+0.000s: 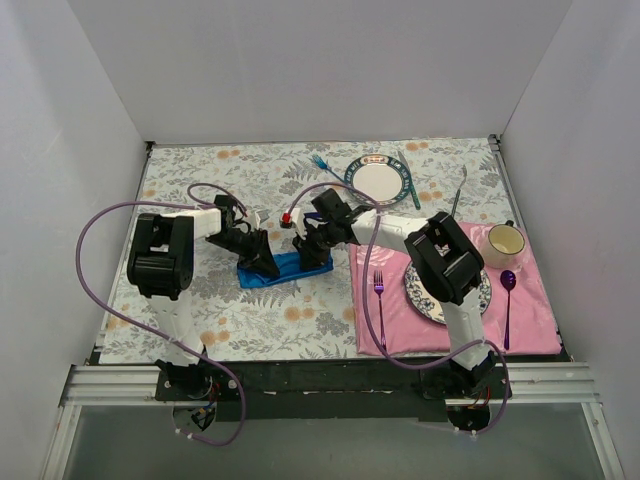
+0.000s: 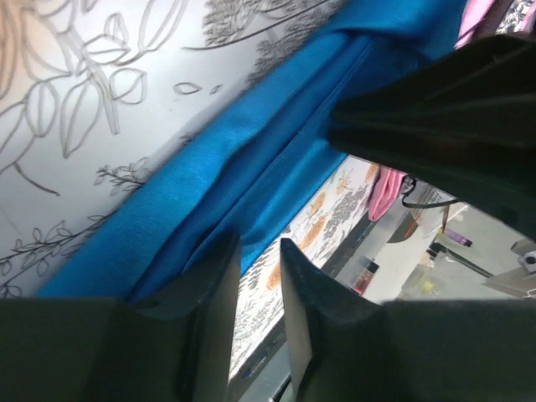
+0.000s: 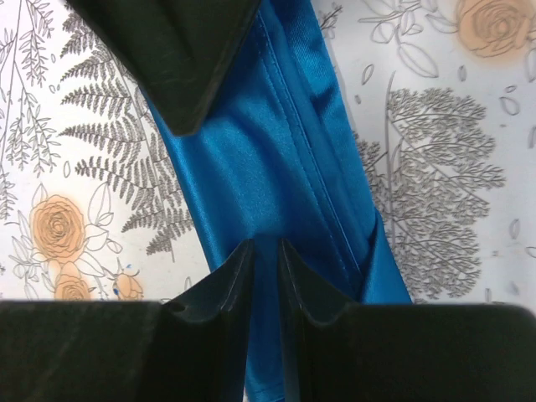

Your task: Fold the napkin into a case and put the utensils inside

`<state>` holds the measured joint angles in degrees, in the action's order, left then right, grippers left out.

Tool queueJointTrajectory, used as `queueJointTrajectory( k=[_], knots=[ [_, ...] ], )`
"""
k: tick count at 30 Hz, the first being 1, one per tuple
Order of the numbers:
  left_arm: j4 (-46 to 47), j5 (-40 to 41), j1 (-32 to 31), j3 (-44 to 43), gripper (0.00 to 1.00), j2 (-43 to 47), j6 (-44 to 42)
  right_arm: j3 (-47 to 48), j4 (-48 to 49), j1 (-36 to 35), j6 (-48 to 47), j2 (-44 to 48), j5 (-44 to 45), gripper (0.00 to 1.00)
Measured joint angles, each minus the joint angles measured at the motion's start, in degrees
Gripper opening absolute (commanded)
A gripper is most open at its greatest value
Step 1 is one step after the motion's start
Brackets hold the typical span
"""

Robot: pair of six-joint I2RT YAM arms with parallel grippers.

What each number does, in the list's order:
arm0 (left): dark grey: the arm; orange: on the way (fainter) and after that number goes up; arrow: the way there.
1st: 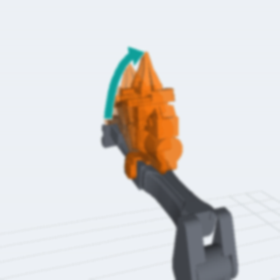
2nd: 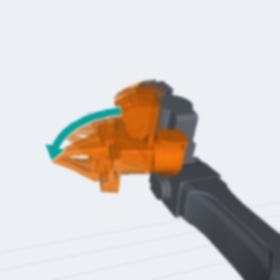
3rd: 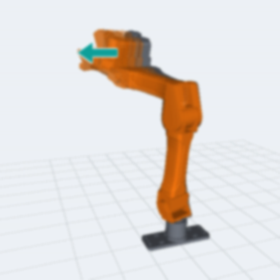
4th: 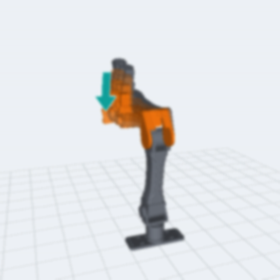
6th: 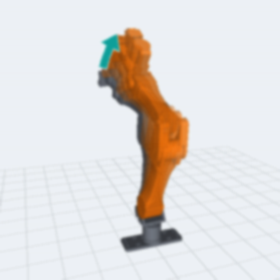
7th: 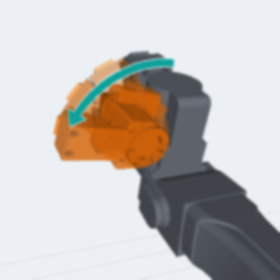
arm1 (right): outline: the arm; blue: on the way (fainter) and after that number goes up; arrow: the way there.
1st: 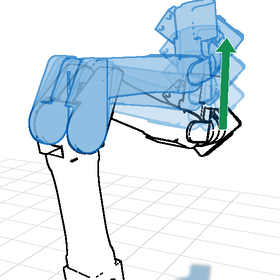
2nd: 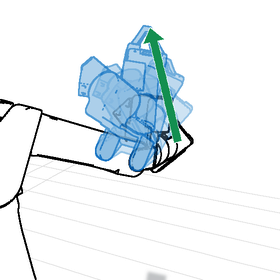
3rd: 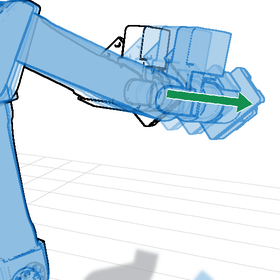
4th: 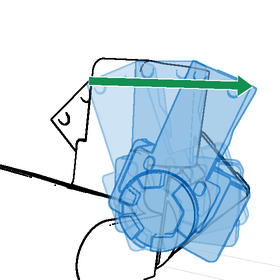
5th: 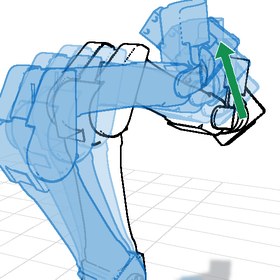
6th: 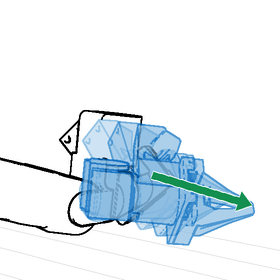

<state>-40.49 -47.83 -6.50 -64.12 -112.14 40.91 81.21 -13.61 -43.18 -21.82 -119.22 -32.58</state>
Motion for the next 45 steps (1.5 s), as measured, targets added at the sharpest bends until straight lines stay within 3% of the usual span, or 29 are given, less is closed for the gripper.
queueJointTrajectory(
  k=[3,15,22,31,36,45],
  knots=[
    [0.7,-0.2,0.1,-0.1,0.38,1.5,-0.7,0.0,0.8,0.2,-1.1,-0.3,0.0,0.22],
    [0.9,2.4,5.9,-12.1,0.43,5.3,-9.8,-0.9,3.2,0.2,-2.9,-0.3,0.2,0.21],
    [-1.4,3.0,4.6,-17.9,0.45,-0.4,-19.8,-1.0,3.7,0.2,-3.4,-0.3,0.2,0.21],
    [-8.1,2.9,0.2,-18.0,0.5,-6.5,-26.8,-1.4,4.7,0.4,-3.8,-0.2,-0.2,0.21],
    [-9.0,2.4,-1.3,-17.9,0.47,-6.6,-27.0,-1.4,4.8,0.5,-3.9,-0.3,-0.2,0.21],
    [-8.4,3.1,-2.6,-17.3,0.23,-6.9,-27.1,-1.4,4.8,0.6,-3.9,-0.2,-0.2,0.21]
  ],
)
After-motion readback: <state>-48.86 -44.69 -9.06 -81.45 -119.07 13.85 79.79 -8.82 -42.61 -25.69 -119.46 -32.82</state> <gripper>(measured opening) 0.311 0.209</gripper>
